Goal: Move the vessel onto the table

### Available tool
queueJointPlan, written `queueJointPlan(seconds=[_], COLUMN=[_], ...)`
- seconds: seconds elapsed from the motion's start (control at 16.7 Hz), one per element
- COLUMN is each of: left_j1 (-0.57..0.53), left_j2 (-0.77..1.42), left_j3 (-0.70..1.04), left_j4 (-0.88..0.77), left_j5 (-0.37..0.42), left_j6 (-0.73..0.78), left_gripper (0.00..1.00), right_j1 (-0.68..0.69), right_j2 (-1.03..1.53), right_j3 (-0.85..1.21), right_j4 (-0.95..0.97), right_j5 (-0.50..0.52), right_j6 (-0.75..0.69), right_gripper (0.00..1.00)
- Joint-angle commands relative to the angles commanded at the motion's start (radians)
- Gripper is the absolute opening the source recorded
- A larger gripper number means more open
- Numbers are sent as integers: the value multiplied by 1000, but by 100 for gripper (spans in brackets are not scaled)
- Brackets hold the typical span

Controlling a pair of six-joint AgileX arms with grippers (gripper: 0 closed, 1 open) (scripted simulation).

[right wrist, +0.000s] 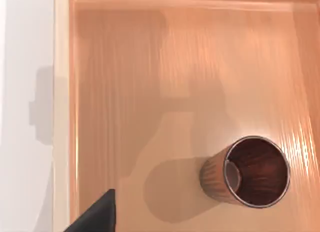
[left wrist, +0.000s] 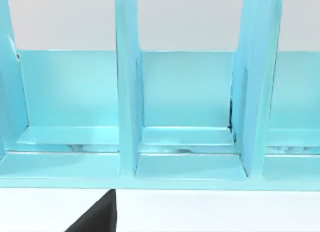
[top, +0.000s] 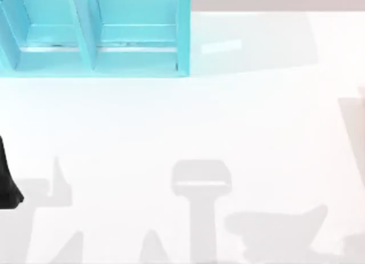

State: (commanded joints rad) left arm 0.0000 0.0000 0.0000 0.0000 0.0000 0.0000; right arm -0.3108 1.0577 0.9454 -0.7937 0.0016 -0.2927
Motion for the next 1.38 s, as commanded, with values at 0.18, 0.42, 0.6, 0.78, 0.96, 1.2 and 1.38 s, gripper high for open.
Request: queueJointPlan(seconds=[0.18,0.42,0.6,0.78,0.96,1.2,1.38], left_j1=[0,0,0,0,0,0,0], left_j2=[0,0,0,0,0,0,0], left_j3=[0,0,0,0,0,0,0], left_j4=[0,0,0,0,0,0,0], left_j5=[0,0,0,0,0,0,0], left_j6=[0,0,0,0,0,0,0], left_gripper=[100,100,100,100,100,100,100], right_j1=[-77,-158,-196,-210,-210,-206,-206], right_j2=[290,601,744,792,792,796,817], right_j3=[250,520,642,681,681,640,538], right_j4=[-204,-421,-523,-559,-559,-517,-389], right_j5=[0,0,-1,-1,-1,-1,-1], right_j6=[-76,-159,-199,-214,-214,-211,-210], right_gripper=[100,100,100,100,100,100,100])
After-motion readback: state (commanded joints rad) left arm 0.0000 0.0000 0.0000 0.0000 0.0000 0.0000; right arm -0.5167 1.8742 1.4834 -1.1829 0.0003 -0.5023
